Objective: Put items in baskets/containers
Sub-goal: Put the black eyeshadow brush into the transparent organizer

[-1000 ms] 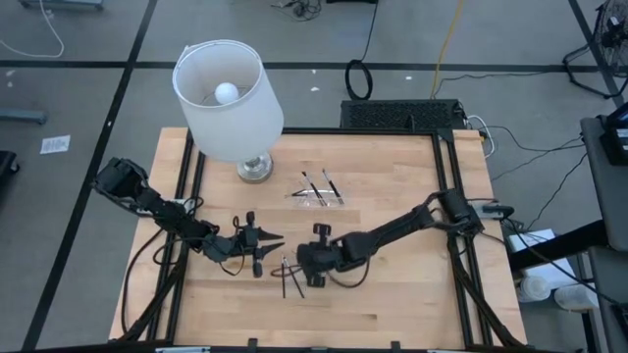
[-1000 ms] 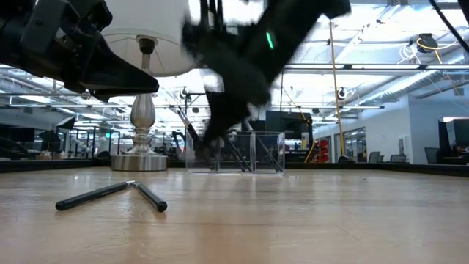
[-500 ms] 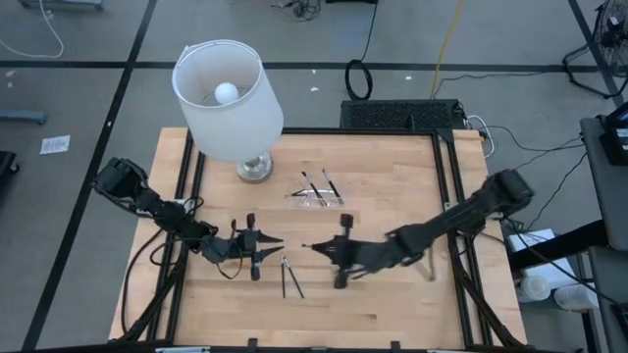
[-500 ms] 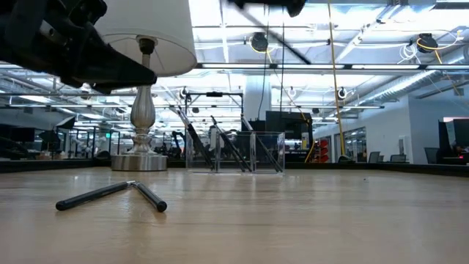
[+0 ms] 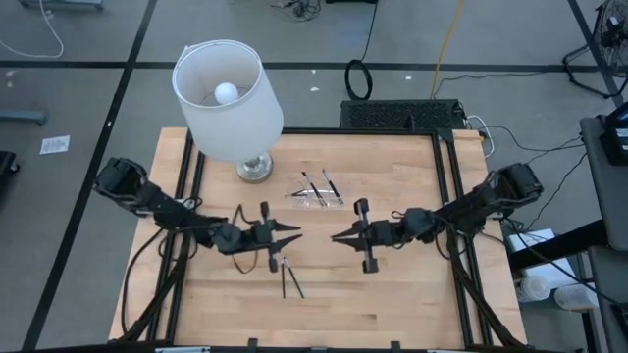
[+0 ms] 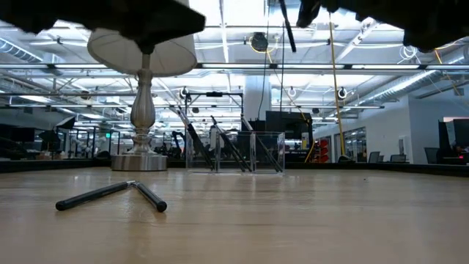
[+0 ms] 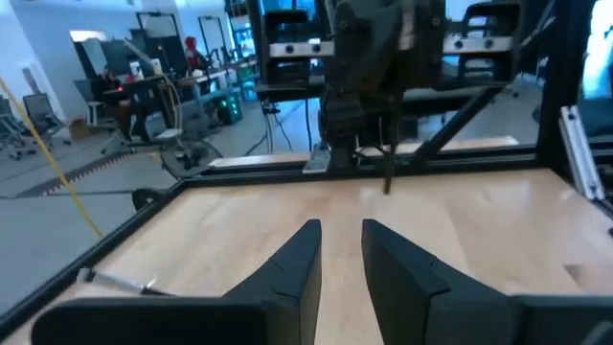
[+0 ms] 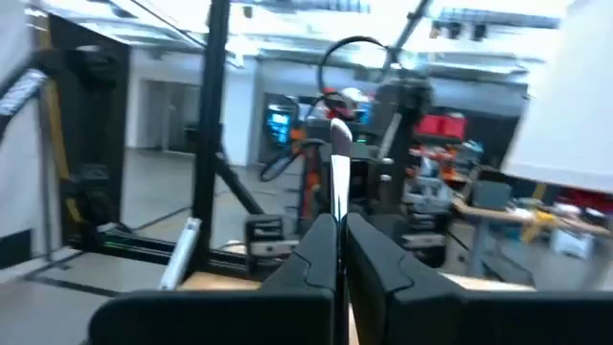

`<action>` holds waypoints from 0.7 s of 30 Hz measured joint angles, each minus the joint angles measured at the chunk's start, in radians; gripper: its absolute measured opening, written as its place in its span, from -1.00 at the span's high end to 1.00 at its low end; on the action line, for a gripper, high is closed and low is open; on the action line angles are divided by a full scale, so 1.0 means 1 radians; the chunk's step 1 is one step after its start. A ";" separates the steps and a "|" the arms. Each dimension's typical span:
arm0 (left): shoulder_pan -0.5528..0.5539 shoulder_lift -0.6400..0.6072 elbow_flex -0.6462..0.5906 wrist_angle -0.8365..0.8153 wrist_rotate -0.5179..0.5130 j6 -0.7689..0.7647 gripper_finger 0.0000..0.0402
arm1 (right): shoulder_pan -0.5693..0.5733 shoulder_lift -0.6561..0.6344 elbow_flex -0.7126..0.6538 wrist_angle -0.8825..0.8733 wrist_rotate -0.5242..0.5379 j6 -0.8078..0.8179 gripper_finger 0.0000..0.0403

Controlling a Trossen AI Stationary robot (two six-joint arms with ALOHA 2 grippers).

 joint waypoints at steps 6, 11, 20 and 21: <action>0.048 0.000 0.141 -0.176 0.088 -0.018 0.56 | 0.010 -0.001 0.001 0.003 -0.040 -0.038 1.00; 0.066 0.000 0.191 -0.177 0.192 -0.045 0.56 | 0.012 -0.002 0.002 0.007 -0.057 -0.062 1.00; 0.068 0.001 0.192 -0.178 0.268 -0.096 0.50 | 0.000 0.068 0.005 0.098 -0.055 -0.082 1.00; 0.068 0.001 0.192 -0.178 0.271 -0.109 0.45 | 0.000 0.088 0.006 0.131 -0.055 -0.082 1.00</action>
